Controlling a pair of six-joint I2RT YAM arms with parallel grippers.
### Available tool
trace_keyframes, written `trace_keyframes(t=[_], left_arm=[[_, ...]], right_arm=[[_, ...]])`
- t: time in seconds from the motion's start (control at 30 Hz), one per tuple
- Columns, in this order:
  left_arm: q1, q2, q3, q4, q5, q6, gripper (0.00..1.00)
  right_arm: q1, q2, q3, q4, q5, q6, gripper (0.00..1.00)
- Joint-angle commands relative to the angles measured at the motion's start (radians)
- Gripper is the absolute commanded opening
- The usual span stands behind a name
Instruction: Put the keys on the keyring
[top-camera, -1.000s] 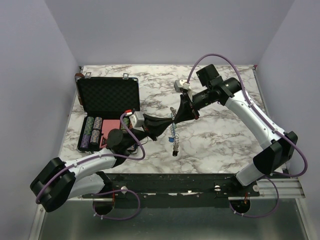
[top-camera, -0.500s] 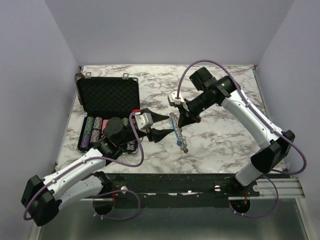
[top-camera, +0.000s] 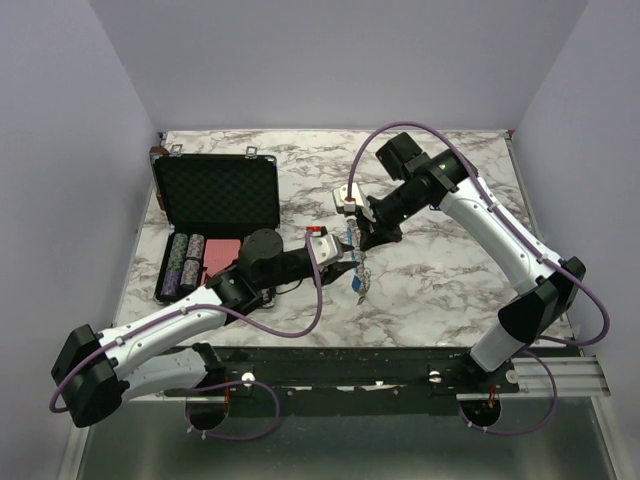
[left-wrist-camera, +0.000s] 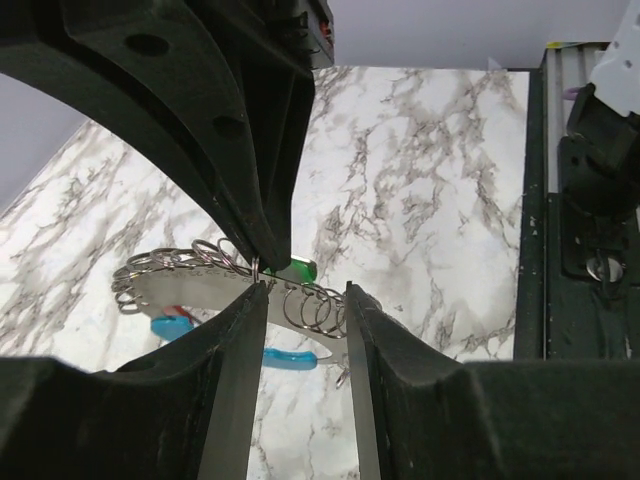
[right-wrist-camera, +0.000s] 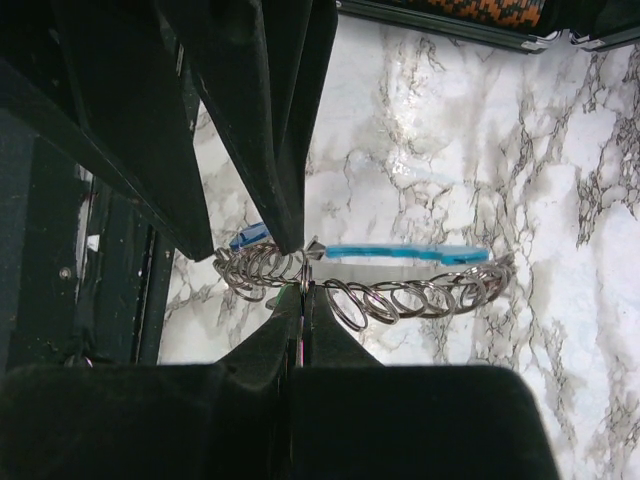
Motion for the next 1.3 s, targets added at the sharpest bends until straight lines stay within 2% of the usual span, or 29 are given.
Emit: trace_keyframes(t=[0.0, 0.13, 0.47, 0.57, 0.7, 0.8, 0.9, 1.13, 1.27], left_arm=[[-0.029, 0.024, 0.040, -0.008, -0.127, 0.054, 0.44], [-0.038, 0.030, 0.035, 0.022, -0.174, 0.074, 0.44], [-0.049, 0.076, 0.063, 0.016, -0.191, 0.117, 0.39], [-0.049, 0.087, 0.077, 0.011, -0.184, 0.129, 0.33], [-0.049, 0.093, 0.089, 0.000, -0.176, 0.137, 0.30], [-0.049, 0.099, 0.101, -0.020, -0.170, 0.148, 0.19], [-0.050, 0.110, 0.121, -0.060, -0.162, 0.157, 0.00], [-0.049, 0.105, 0.118, -0.080, -0.177, 0.168, 0.00], [-0.051, 0.084, 0.092, -0.048, -0.202, 0.152, 0.00]], right_arm=[[0.006, 0.010, 0.041, -0.065, -0.002, -0.012, 0.00], [0.007, 0.011, 0.041, -0.068, -0.010, -0.015, 0.00], [0.007, 0.016, 0.044, -0.076, -0.034, -0.016, 0.00], [0.007, 0.014, 0.041, -0.077, -0.036, -0.016, 0.00], [0.007, 0.014, 0.038, -0.079, -0.037, -0.018, 0.00], [0.007, 0.013, 0.036, -0.077, -0.039, -0.018, 0.00], [0.007, 0.010, 0.039, -0.077, -0.040, -0.019, 0.00], [0.007, 0.008, 0.041, -0.076, -0.043, -0.016, 0.00], [0.006, 0.003, 0.036, -0.058, -0.051, 0.008, 0.07]])
